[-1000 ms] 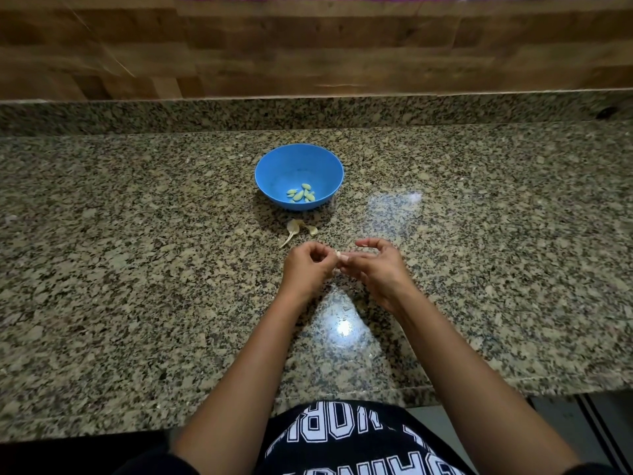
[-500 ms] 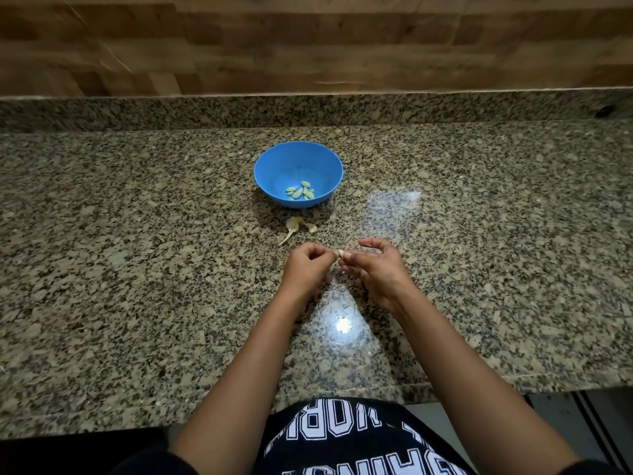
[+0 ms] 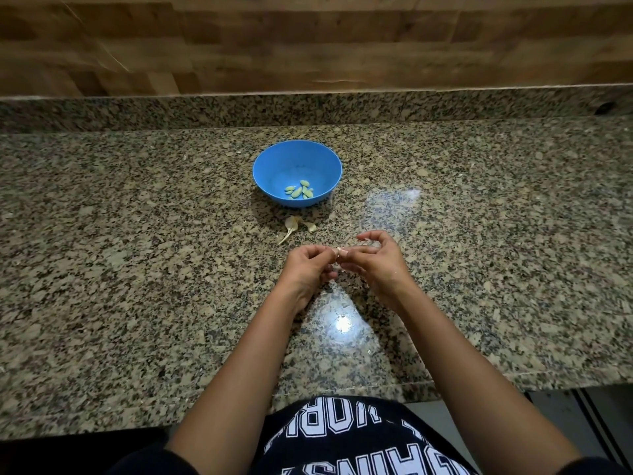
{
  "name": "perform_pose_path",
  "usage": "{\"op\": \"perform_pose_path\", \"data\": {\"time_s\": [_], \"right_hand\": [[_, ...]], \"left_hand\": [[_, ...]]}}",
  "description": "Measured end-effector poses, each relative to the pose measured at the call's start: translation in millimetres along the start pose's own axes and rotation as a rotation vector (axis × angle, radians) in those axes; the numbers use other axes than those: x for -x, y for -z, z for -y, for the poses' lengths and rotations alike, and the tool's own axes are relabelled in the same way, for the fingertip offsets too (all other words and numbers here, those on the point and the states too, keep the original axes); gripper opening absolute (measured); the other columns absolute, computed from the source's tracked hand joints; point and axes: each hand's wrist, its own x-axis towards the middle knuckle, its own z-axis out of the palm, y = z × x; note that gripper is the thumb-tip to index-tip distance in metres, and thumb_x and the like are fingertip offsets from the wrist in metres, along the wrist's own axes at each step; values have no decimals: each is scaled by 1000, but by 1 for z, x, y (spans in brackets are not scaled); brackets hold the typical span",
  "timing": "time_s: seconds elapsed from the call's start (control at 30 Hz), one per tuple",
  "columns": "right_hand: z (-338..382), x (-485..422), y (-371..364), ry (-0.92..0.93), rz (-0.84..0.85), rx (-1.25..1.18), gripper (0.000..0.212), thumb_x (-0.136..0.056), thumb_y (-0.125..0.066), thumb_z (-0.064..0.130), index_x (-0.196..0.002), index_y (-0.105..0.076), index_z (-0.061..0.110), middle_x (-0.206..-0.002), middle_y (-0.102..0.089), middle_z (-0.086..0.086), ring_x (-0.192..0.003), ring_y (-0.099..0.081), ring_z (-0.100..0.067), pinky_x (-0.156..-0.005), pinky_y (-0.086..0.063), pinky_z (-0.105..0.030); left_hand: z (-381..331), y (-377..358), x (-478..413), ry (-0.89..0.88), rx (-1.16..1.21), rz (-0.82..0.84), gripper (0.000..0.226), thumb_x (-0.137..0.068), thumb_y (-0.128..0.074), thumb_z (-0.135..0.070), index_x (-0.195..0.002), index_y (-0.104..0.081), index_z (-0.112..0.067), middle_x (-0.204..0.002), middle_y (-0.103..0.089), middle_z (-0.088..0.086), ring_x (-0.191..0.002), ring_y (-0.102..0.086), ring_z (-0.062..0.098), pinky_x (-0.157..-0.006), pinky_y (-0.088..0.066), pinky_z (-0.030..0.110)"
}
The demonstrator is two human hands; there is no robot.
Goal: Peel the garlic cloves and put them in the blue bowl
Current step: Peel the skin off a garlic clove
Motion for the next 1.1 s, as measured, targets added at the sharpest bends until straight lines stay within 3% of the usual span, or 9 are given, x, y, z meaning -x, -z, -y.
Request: {"op": "perform_pose_path", "data": {"time_s": [0.2,0.47,0.57,0.87,1.1], "right_hand": [[1,-1,0,-16,3,-82,35,-76,-63,-11,-100,-44,7,-89,-64,-17,-78,-65,-25,-74,-57,-33],[-4,-2,1,86,-9,-26,42,-73,-68,-11,-98,-44,12,-80,-67,-11,-77,-68,-20,-70,-54,-27],[-4,-2,1,110,-7,-8,42,-73,-69,-10,-98,-44,13,-81,-67,-11,-79,-68,-20,-71,-54,-25],[-4,-3,1,94,-18,-66,41,-74,-67,-12,-98,-43,11,-82,-67,-13,-78,-68,-21,-73,-55,-29],[-5,-2,1,66,-18,-19,36,-79,-64,-9,-101,-44,11,-84,-62,-11,-73,-67,-18,-67,-56,-26]], "left_hand": [[0,-2,-1,-33,1,-22,11,-89,-58,-2,-79,-58,-5,-69,-58,4,-49,-53,6,-55,-50,20],[-2,1,-2,-80,16,-5,2,-85,-62,2,-85,-64,0,-83,-66,12,-71,-65,16,-63,-58,22],[-4,0,-3,-69,51,4,4,-85,-62,4,-84,-64,2,-80,-67,12,-67,-66,15,-69,-58,25],[-3,-2,-4,-60,101,-15,4,-84,-62,4,-82,-65,1,-76,-68,12,-63,-66,14,-67,-58,25],[-1,-6,-4,-100,30,-30,3,-86,-60,3,-84,-61,1,-75,-65,9,-58,-63,10,-63,-55,22]]}}
